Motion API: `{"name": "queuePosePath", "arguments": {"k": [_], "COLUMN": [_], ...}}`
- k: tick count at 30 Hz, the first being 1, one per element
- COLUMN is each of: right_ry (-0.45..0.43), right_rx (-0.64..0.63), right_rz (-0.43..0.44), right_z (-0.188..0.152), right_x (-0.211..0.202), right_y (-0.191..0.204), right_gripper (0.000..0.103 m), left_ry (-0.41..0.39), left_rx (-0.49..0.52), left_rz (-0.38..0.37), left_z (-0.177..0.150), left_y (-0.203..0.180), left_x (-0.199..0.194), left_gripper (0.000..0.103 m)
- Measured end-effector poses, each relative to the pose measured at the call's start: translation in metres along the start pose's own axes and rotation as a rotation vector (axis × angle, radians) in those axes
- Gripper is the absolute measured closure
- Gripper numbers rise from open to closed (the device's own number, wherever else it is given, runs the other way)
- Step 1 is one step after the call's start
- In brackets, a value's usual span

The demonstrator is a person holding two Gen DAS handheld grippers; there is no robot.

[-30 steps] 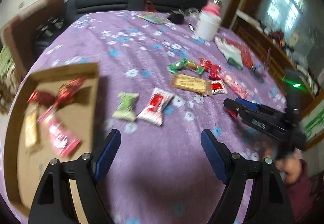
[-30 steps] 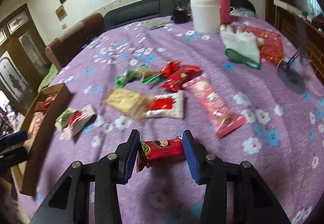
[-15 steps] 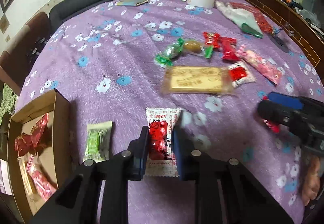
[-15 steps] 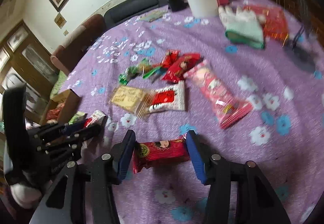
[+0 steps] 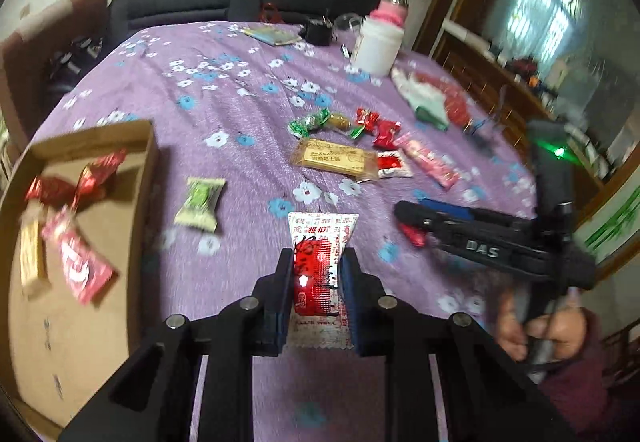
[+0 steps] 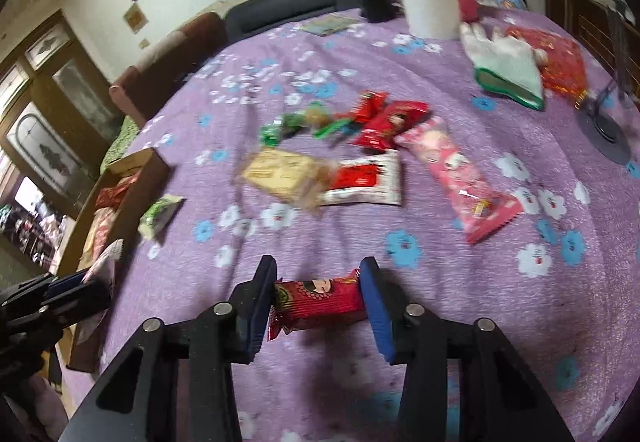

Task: Organize snacks
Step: 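Carry both packets over the cardboard tray and open both tools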

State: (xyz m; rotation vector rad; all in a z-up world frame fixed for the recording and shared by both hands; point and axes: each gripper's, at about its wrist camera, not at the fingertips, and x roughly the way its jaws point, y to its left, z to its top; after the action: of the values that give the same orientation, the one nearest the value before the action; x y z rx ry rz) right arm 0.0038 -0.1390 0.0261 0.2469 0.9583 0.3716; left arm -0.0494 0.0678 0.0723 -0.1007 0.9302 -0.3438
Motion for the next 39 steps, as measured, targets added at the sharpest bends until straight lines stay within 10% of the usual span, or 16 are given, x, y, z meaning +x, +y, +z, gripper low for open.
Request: {"name": "queuePosePath", "arguments": {"k": [5, 22, 39], "right_ry": [-0.056, -0.072, 0.118], "right_rx": [-0.024, 0.088, -0.258], "right_rz": [0.186, 0.11, 0.291], "right_z": [-0.003, -0.016, 0.003], "right_x": [-0.014, -0.013, 0.05], "right_y": [0.014, 0.009, 0.24], "right_gripper": [0.058, 0.058, 0.057], "left_ry": [-0.027, -0.142, -0.059], "left_rx": [-0.06, -0.273, -0.36], "left_rz": [-0.023, 0.063, 0.196], "left_z": [-0.02, -0.07, -0.044], "left_y": [0.016, 0.137, 0.236], "left_x": [-0.022, -0.098, -0.074], "left_gripper": [0.081, 0.08, 0.08]}}
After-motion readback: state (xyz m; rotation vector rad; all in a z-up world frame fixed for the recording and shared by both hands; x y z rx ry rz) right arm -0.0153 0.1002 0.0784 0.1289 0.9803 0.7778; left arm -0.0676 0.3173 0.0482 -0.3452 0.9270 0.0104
